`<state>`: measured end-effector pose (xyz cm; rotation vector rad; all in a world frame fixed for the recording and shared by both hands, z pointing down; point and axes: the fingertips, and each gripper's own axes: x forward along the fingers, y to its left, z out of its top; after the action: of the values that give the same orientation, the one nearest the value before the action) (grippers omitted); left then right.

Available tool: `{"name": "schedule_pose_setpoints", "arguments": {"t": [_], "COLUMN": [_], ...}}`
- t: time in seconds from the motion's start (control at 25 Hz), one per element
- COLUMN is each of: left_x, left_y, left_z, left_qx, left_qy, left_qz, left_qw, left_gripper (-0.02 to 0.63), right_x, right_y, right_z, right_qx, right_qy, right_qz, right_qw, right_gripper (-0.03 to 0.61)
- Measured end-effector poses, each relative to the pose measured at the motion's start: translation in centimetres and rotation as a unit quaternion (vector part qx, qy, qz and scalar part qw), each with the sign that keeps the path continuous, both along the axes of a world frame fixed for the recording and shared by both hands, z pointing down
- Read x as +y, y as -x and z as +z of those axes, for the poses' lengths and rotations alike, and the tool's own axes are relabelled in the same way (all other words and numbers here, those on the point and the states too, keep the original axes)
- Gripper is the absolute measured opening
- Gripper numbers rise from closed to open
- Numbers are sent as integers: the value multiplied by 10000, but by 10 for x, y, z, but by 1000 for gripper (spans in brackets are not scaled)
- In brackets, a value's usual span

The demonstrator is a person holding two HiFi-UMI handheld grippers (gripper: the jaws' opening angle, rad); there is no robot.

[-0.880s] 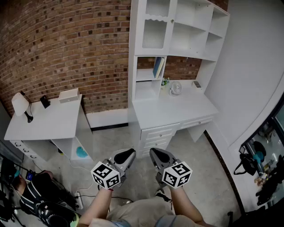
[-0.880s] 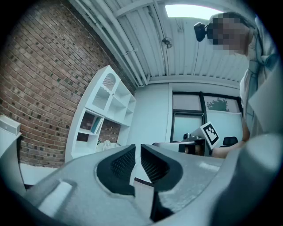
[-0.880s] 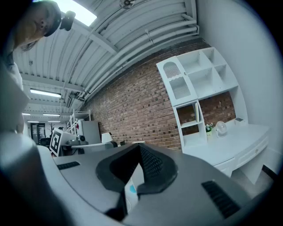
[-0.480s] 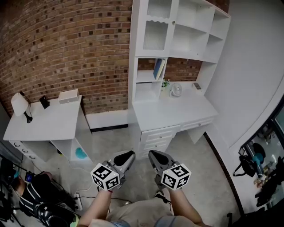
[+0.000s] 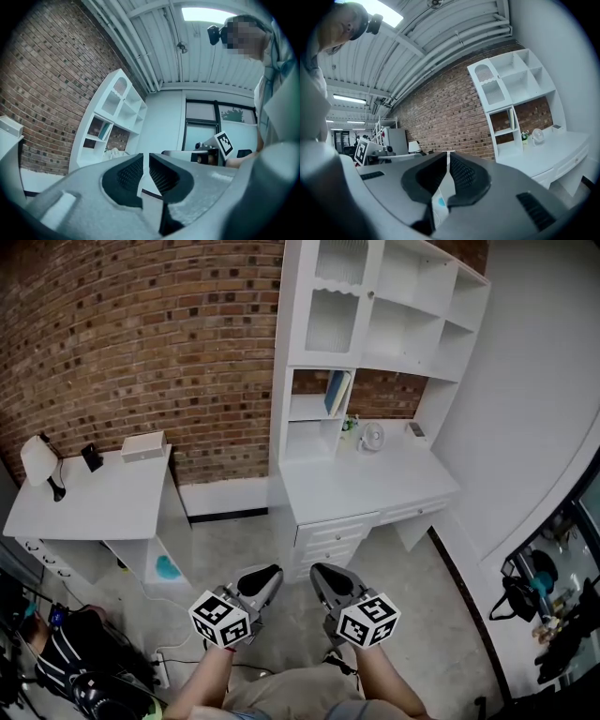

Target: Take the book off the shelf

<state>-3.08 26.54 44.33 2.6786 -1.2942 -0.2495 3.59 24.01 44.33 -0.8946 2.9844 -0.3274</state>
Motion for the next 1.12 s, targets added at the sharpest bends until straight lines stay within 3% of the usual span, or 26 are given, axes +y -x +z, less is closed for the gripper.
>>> {"name": "schedule_pose_setpoints", "arguments": {"t": [1.12], "left_x": [-1], "left_y": [6], "left_z": [6], "left_qx": [77], "left_qy": [147], "left_qz": [-103], "left_qw": [9998], "left_gripper": [25], "right_x": [4], "right_y": [-2], "right_z": [13], "right_qx": [-107], "right_qy": [309], "right_qz": [-71], "right_qw": [9994], "right_gripper": [18]}}
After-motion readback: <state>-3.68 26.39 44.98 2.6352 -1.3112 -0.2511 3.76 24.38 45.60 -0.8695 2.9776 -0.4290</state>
